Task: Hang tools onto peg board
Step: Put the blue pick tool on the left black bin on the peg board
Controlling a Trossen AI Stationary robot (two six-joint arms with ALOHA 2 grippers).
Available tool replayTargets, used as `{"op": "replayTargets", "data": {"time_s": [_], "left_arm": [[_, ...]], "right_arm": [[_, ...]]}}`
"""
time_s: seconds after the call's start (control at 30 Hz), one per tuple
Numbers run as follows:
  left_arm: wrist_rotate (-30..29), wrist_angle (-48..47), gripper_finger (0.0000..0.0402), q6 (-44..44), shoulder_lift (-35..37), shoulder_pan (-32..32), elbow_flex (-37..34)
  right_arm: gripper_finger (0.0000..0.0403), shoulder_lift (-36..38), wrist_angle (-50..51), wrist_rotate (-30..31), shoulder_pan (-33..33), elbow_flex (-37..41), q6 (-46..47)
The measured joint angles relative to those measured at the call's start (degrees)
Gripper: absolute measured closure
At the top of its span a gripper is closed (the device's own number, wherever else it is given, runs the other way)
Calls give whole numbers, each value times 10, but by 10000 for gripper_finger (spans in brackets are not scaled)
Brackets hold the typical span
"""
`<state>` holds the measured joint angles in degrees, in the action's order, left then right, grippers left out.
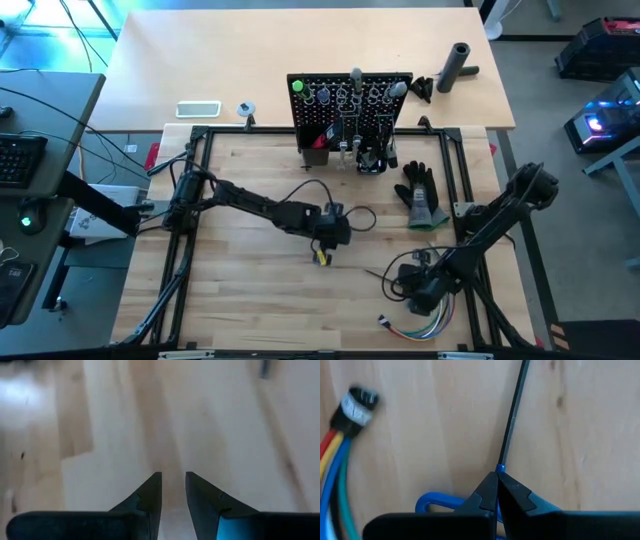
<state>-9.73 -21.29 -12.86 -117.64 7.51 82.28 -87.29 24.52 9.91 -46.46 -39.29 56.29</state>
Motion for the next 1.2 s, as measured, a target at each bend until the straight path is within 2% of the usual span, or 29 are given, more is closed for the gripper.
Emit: {"op": "replayTargets", "data": {"time_s": [0.13,0.27,0.5,0.63,0.77,1.0,1.2], "left_arm": [[23,-16,323,15,2,-15,0],[84,35,323,29,19,-19,-33],[71,201,323,53,106,-33,-189],[76,310,323,65,172,-38,-292],[91,398,323,83,204,-31,-366],[114,433,323,83,169,-6,-390],[110,510,323,78,141,2,-389]], "right_arm": [[398,-1,-5,11,33,0,-50],[398,-2,-4,31,74,1,-104],[398,-3,-30,36,150,2,-196],[398,-3,-49,36,191,2,-248],[398,-8,-87,32,234,2,-302],[398,-69,-195,-31,303,-2,-393],[398,-104,-292,-42,330,-2,-440]]}}
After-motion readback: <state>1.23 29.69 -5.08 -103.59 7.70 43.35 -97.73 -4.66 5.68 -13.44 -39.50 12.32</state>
